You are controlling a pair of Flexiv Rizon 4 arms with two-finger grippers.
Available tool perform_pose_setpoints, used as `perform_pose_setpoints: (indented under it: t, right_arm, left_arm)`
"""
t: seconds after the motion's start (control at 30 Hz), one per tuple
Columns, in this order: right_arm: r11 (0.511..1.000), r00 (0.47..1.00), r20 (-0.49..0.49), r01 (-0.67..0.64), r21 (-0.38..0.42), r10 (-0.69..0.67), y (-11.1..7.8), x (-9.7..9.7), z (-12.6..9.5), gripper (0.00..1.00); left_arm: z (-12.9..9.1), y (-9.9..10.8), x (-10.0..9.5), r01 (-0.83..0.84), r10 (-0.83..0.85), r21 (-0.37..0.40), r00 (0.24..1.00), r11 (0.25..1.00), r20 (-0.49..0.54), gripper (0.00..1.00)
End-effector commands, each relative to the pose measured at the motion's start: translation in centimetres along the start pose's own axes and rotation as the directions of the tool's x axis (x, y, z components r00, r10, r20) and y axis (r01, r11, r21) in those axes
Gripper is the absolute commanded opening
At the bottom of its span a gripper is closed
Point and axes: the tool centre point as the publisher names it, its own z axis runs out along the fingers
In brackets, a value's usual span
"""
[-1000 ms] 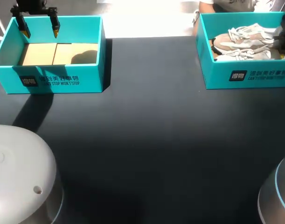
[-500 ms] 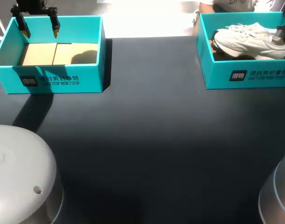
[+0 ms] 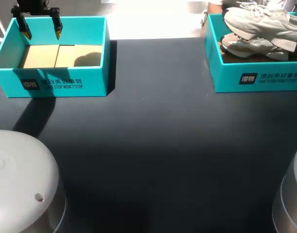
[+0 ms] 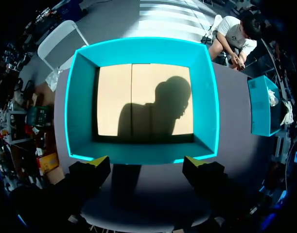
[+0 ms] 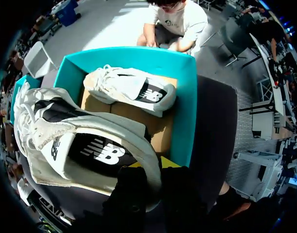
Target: Take the shoe out of the shoebox, open the shoe tongue, remove and reinsert the insole, then place the shoe into the shoebox
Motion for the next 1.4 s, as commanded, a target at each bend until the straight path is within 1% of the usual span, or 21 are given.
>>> perform_pose_setpoints:
  t: [0.03,0.07,0.43,0.47,0.5,0.53,0.57,0.67,0.8,0.87,0.93,1.07,1.1,1.13,1.2,1.23,1.27,1.33,1.4]
  right_arm:
    - [0.999,0.997,0.079,-0.016,-0.034,0.019,-1.5,1.2,-4.4,0.00]
    - [0.998,0.996,0.068,-0.046,-0.050,0.049,-1.6,1.1,-4.8,0.00]
    - [0.998,0.996,0.068,-0.046,-0.050,0.049,-1.6,1.1,-4.8,0.00]
    - [0.998,0.998,0.063,-0.004,-0.057,0.008,-1.9,2.7,-5.0,0.00]
    - [0.998,0.994,0.102,0.032,-0.063,-0.026,-2.4,4.3,-5.1,0.00]
    - [0.997,0.993,0.113,0.047,-0.065,-0.040,-3.0,5.6,-5.4,0.00]
    - [0.997,0.995,0.088,0.051,-0.059,-0.046,-3.6,6.6,-5.5,0.00]
    - [0.998,0.994,0.104,0.048,-0.049,-0.042,-5.4,9.2,-6.4,0.00]
    - [0.997,0.995,0.085,0.050,-0.060,-0.044,-7.8,11.8,-8.1,0.00]
    - [0.997,0.994,0.102,0.050,-0.061,-0.044,-9.1,13.0,-8.6,0.00]
    - [0.998,0.994,0.099,0.049,-0.050,-0.044,-10.4,14.2,-8.9,0.00]
    - [0.998,0.995,0.083,0.065,-0.027,-0.063,-13.2,17.0,-8.8,0.00]
    - [0.995,0.992,0.082,0.096,-0.026,-0.094,-13.9,17.8,-8.7,0.00]
    - [0.995,0.993,0.075,0.094,-0.025,-0.091,-14.7,18.5,-8.7,0.00]
    - [0.988,0.985,0.097,0.150,-0.039,-0.146,-16.1,20.1,-8.4,0.00]
    - [0.987,0.984,0.093,0.155,-0.038,-0.151,-16.7,20.6,-8.2,0.00]
    - [0.981,0.976,0.112,0.192,-0.036,-0.187,-17.3,21.4,-8.0,0.00]
    - [0.978,0.975,0.086,0.207,-0.010,-0.205,-18.3,22.3,-7.6,0.00]
    - [0.976,0.970,0.116,0.216,-0.012,-0.213,-19.3,23.4,-7.1,0.00]
  left_arm:
    - [0.0,0.0,0.0,0.000,0.000,0.000,1.000,1.000,0.000,1.00]
    - [0.0,0.0,0.0,0.000,0.000,0.000,1.000,1.000,0.000,1.00]
    - [0.0,0.0,0.0,0.000,0.000,0.000,1.000,1.000,0.000,1.00]
    - [0.0,0.0,0.0,0.000,0.000,0.000,1.000,1.000,0.000,1.00]
    - [0.0,0.0,0.0,0.000,0.000,0.000,1.000,1.000,0.000,1.00]
    - [0.0,0.0,0.0,0.000,0.000,0.000,1.000,1.000,0.000,1.00]
    - [0.0,0.0,0.0,0.000,0.000,0.000,1.000,1.000,0.000,1.00]
    - [0.0,0.0,0.0,0.000,0.000,0.000,1.000,1.000,0.000,1.00]
    - [0.0,0.0,0.0,0.000,0.000,0.000,1.000,1.000,0.000,1.00]
    - [0.0,0.0,0.0,0.000,0.000,0.000,1.000,1.000,0.000,1.00]
    - [0.0,0.0,0.0,0.000,0.000,0.000,1.000,1.000,0.000,1.00]
    - [0.0,0.0,0.0,0.000,0.000,0.000,1.000,1.000,0.000,1.00]
    - [0.0,0.0,0.0,0.000,0.000,0.000,1.000,1.000,0.000,1.00]
    - [0.0,0.0,0.0,0.000,0.000,0.000,1.000,1.000,0.000,1.00]
    - [0.0,0.0,0.0,0.000,0.000,0.000,1.000,1.000,0.000,1.00]
    - [0.0,0.0,0.0,0.000,0.000,0.000,1.000,1.000,0.000,1.00]
    - [0.0,0.0,0.0,0.000,0.000,0.000,1.000,1.000,0.000,1.00]
    - [0.0,0.0,0.0,0.000,0.000,0.000,1.000,1.000,0.000,1.00]
    - [0.0,0.0,0.0,0.000,0.000,0.000,1.000,1.000,0.000,1.00]
